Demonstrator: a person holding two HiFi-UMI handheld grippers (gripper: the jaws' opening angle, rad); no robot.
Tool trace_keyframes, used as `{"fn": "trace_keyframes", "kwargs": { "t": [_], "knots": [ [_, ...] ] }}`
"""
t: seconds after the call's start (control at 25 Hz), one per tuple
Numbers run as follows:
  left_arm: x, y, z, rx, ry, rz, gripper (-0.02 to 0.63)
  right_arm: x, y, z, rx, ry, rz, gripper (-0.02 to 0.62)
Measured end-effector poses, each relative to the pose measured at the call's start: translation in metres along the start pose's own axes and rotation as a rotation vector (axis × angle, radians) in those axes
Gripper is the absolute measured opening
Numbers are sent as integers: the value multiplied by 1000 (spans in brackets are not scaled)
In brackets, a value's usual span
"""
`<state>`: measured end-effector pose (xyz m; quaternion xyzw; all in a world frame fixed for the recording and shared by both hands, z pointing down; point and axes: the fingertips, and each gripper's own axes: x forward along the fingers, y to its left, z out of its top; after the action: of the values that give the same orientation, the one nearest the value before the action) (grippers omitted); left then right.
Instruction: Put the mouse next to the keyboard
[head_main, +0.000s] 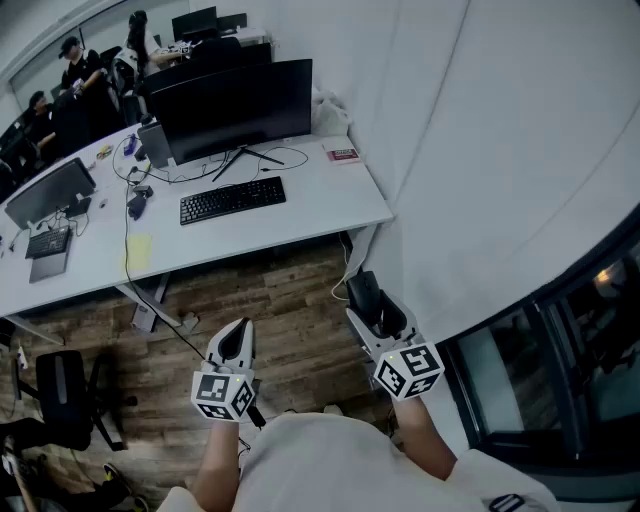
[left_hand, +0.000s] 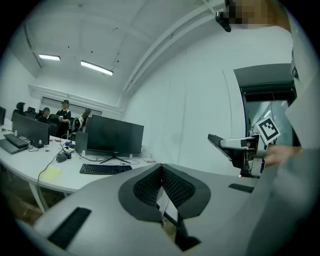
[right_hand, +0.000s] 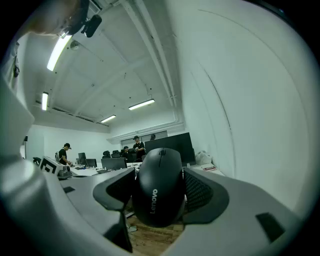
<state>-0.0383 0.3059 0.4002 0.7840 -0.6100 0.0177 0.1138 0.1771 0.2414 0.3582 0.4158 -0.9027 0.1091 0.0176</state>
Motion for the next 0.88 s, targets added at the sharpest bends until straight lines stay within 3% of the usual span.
{"fn": "trace_keyframes", "kwargs": {
  "t": [0.88],
  "knots": [
    [-42,21,-3,-15,-21,-21,6,-17,35,-12,7,-17,-33,311]
  ]
}}
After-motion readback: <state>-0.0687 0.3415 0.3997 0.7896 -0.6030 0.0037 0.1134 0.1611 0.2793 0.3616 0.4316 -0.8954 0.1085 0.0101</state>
